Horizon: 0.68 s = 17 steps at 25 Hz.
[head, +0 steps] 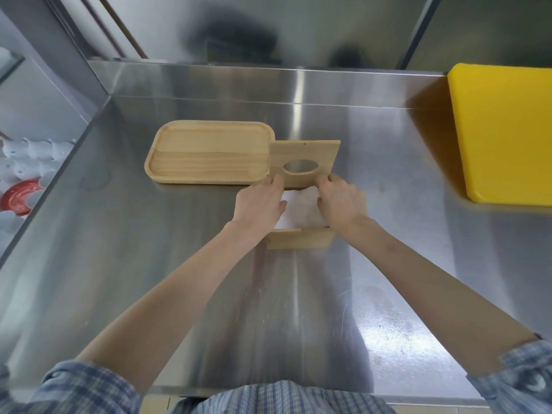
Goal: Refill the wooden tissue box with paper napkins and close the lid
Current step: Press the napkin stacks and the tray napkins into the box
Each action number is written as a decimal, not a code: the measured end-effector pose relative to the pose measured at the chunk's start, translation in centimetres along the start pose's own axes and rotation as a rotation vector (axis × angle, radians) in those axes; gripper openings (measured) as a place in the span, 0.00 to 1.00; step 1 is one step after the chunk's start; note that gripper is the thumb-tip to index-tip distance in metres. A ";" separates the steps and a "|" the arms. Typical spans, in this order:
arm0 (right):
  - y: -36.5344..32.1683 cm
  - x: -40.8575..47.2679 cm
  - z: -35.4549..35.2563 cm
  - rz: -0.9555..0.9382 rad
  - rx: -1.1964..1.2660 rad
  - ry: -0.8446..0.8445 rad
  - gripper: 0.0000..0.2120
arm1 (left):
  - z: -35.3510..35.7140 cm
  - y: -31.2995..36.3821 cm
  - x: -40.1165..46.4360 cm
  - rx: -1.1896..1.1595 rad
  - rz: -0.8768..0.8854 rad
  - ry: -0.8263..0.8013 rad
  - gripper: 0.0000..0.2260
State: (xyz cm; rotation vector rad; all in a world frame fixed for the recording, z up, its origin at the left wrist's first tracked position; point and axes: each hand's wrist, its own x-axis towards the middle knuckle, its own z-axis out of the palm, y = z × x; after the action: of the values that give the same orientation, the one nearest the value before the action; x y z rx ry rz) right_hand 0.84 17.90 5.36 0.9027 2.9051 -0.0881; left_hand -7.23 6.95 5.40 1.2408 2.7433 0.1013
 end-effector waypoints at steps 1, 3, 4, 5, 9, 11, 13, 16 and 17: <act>0.1 -0.1 -0.3 -0.012 -0.009 0.037 0.17 | -0.1 0.0 0.0 -0.002 0.056 0.008 0.12; 0.0 -0.3 -0.7 -0.093 -0.022 0.065 0.17 | -0.2 0.0 0.2 0.052 0.137 -0.037 0.12; -0.2 -0.4 -0.6 -0.157 -0.035 0.039 0.16 | -0.1 0.1 0.4 0.097 0.158 -0.089 0.13; -0.5 -0.5 -0.3 -0.220 -0.067 -0.009 0.16 | 0.1 0.3 0.5 0.147 0.174 -0.145 0.14; -1.2 -0.1 0.8 -0.241 -0.261 -0.207 0.14 | 0.7 0.8 1.0 0.267 0.205 -0.291 0.12; -1.0 0.3 1.1 -0.172 -0.293 -0.303 0.15 | 0.7 0.8 1.4 0.280 0.204 -0.353 0.13; -0.6 0.6 1.4 -0.146 -0.280 -0.375 0.16 | 0.7 0.8 1.7 0.291 0.208 -0.432 0.15; -0.2 1.0 1.7 -0.173 -0.246 -0.410 0.17 | 0.6 0.8 2.0 0.286 0.197 -0.509 0.15; -0.1 1.0 1.9 -0.183 -0.243 -0.411 0.17 | 0.6 0.7 2.0 0.284 0.197 -0.508 0.15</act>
State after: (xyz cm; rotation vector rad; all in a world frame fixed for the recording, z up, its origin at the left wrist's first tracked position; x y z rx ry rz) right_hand 0.09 18.19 3.42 0.5069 2.5351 0.0590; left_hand -7.93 8.93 4.75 1.3695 2.2441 -0.5271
